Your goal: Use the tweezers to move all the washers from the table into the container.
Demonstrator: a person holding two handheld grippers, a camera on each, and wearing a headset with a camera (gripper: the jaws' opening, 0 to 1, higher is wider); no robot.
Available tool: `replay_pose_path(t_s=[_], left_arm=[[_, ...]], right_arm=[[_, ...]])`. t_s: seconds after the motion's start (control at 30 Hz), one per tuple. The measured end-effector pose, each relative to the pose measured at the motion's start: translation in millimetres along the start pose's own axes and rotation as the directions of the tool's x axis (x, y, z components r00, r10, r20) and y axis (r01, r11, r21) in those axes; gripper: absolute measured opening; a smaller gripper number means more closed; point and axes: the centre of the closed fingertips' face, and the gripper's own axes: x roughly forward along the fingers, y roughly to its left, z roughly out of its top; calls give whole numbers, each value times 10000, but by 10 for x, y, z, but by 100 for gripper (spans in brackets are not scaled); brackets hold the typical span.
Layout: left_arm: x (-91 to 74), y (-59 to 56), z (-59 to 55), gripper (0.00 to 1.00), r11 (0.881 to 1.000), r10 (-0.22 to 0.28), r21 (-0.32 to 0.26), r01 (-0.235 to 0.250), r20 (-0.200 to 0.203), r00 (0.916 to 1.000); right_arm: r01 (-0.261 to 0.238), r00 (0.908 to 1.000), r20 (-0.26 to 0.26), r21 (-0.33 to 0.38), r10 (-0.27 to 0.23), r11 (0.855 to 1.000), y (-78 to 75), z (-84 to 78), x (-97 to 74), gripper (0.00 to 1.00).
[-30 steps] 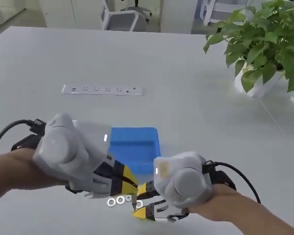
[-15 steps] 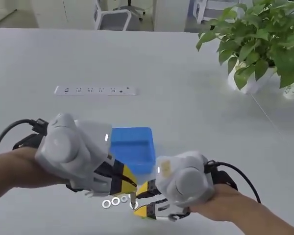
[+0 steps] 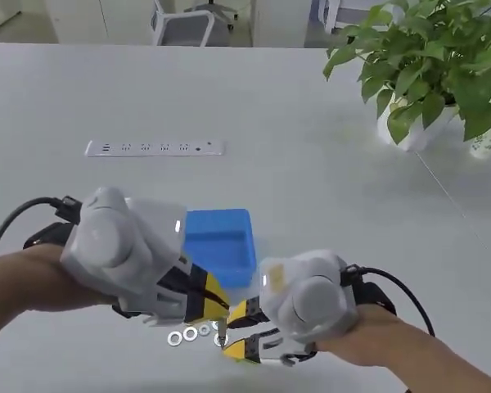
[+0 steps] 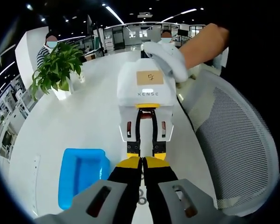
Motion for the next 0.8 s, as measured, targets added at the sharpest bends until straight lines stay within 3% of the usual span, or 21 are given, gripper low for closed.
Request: replay_pose_path(t_s=[0.47,0.8], left_arm=[[-8,8,-8,5,9999,-27,-151,28,19,10000],[1,4,-2,5,9998,3,-177,-2,67,10000]], right_arm=[[-59,10000,-49,-96,59,9999,-41,52,75,12],[-5,10000,-63,487,8,9988,-39,39,78,8]])
